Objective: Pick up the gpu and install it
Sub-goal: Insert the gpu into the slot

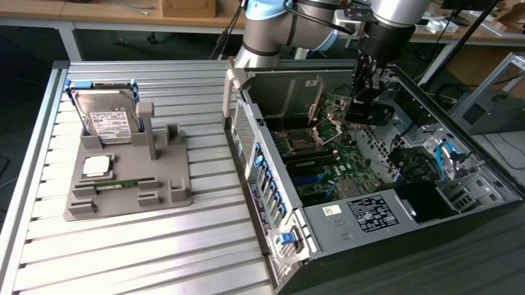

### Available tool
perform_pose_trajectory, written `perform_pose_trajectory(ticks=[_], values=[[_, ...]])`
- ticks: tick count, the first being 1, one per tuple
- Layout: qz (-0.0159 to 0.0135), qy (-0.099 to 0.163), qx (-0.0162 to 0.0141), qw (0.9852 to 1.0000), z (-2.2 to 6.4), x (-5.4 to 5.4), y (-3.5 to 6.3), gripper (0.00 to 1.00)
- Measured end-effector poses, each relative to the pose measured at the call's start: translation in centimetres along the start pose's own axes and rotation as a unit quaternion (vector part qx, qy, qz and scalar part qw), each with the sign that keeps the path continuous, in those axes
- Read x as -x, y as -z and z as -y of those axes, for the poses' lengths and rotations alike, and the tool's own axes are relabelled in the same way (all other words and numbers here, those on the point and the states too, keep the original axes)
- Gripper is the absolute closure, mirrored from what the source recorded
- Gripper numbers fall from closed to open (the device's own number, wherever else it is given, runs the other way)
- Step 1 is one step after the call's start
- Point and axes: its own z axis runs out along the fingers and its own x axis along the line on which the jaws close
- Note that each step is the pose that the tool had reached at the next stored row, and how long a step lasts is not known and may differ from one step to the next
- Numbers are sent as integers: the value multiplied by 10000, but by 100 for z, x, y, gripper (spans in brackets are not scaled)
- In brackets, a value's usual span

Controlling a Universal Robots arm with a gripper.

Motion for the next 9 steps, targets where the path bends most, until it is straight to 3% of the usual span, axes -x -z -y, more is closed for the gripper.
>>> perform_pose_trajectory(ticks=[9], values=[[7,292,1,9996,0,0,0,73]])
